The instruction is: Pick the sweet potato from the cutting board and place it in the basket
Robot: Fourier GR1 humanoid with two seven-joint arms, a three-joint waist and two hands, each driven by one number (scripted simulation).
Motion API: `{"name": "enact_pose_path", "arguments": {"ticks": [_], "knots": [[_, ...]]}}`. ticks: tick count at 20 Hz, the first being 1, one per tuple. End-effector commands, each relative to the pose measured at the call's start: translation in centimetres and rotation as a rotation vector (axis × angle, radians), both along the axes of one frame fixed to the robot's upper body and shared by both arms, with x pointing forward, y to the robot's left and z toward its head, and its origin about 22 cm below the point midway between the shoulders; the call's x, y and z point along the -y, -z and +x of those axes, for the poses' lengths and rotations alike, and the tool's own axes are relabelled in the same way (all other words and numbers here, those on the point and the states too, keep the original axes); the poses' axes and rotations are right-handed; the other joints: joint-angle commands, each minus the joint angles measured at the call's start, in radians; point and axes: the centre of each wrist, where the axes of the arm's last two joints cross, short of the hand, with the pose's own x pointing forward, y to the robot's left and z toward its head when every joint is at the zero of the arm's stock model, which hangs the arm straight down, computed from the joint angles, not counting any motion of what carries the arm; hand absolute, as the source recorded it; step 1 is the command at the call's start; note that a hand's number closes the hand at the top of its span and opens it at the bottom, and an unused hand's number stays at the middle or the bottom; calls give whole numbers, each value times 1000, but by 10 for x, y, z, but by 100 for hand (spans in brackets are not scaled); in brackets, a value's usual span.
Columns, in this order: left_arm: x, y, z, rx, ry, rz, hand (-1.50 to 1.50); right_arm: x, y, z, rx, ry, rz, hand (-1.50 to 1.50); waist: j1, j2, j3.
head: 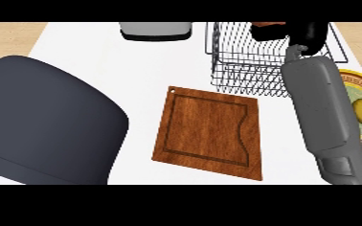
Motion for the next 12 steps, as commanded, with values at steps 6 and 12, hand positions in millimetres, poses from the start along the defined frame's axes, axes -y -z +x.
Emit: {"name": "enact_pose_path", "arguments": {"ticks": [6, 12], "knots": [[-10, 16, -12, -113, -3, -24, 0, 40, 14, 0, 1, -17, -123, -150, 1, 7, -14], [-14, 25, -12, -119, -31, -14, 0, 54, -14, -15, 103, 9, -40, -150, -12, 4, -15]]}}
